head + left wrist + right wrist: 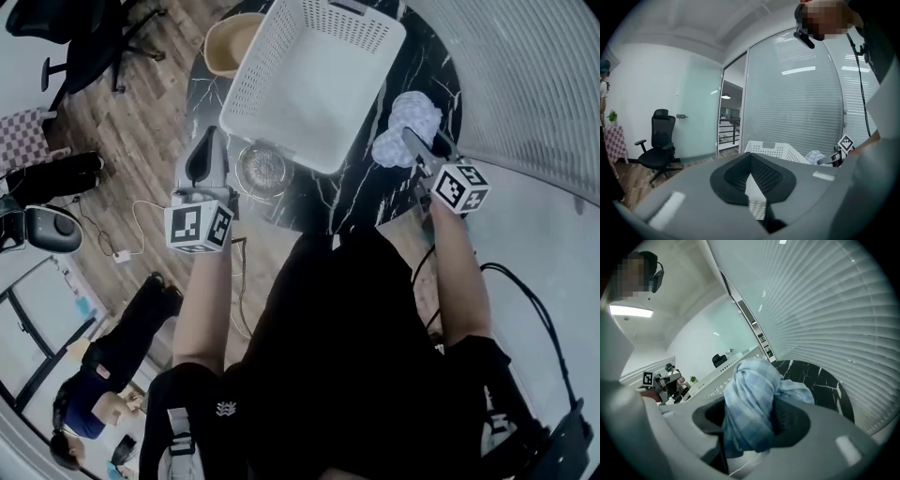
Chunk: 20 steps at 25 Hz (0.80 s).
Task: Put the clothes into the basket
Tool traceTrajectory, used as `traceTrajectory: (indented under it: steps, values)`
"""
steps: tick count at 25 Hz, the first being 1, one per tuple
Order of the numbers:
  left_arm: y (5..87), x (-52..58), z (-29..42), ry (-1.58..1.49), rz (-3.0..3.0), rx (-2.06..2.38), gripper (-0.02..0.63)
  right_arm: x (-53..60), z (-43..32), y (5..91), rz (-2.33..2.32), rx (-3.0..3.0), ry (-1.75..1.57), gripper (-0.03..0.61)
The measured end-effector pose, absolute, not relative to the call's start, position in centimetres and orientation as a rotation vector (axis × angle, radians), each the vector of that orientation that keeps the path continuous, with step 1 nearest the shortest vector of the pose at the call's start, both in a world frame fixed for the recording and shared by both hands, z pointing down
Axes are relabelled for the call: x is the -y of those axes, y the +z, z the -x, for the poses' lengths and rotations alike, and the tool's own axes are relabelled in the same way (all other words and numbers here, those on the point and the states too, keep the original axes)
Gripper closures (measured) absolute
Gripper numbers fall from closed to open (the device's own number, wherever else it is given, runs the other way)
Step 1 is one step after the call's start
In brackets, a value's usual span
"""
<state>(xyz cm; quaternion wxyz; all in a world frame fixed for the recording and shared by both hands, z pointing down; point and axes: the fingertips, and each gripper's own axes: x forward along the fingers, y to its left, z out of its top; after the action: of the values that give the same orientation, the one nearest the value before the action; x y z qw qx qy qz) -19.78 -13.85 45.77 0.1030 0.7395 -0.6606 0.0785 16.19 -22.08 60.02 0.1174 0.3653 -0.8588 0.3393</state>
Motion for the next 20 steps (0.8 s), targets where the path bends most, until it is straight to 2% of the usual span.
traceTrajectory:
  steps: [20]
  values:
    - [38.9, 15.5, 16.7, 0.152, -2.344, 1.895, 0.609, 24.7, -13.4, 44.5, -1.078, 2.721, 0.738, 0.339]
